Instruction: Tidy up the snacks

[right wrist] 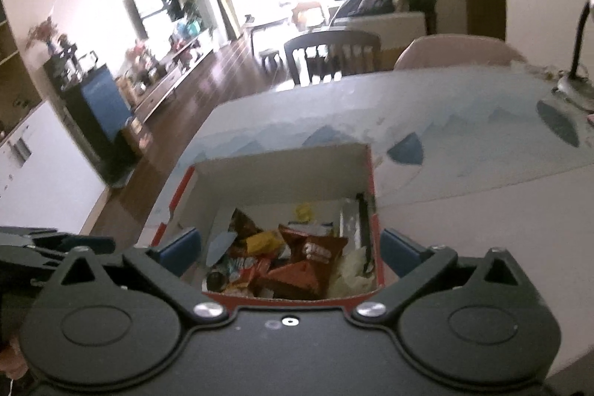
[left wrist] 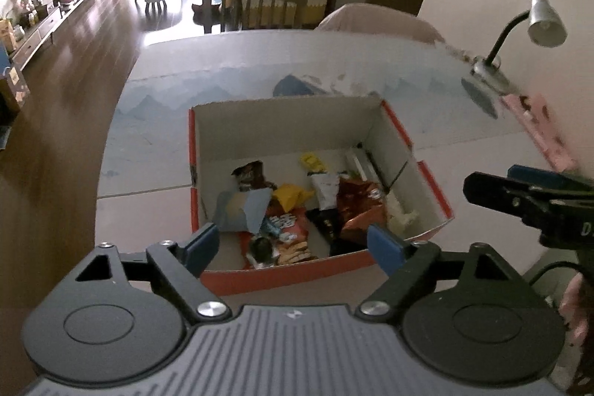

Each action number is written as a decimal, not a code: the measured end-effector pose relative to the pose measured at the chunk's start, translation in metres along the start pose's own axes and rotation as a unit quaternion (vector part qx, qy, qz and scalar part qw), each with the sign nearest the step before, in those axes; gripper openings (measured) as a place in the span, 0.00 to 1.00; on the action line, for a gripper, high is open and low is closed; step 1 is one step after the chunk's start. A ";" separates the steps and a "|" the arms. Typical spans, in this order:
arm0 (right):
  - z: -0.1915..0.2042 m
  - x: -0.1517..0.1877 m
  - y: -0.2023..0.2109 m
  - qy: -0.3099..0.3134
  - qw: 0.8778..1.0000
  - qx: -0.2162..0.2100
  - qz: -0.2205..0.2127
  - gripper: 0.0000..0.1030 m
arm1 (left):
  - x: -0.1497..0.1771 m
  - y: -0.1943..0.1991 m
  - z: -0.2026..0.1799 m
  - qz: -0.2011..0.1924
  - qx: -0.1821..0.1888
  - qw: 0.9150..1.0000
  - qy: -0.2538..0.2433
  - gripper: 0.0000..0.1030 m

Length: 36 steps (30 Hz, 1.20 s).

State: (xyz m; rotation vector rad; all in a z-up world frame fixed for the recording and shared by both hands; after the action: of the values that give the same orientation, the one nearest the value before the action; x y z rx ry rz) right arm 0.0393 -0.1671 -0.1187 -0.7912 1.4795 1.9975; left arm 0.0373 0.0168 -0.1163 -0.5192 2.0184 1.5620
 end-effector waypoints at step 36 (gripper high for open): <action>-0.002 -0.002 0.016 0.049 0.997 0.007 -0.056 1.00 | -0.009 0.014 -0.029 -0.040 -0.050 0.998 0.020 1.00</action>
State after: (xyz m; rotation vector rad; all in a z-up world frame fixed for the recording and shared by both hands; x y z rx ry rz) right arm 0.0297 -0.1732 -0.1077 -0.9563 1.4682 1.8874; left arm 0.0312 -0.0083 -0.0943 -0.6648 1.9317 1.6221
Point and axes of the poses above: each gripper's, at about its wrist camera, not at the fingertips, and y roughly against the way its jaws point, z to its left, x to its underside, the point moved 7 cm from there along -y, roughly the way its jaws point, and after that the axes turned 2 degrees about x, right-handed, at the moved point
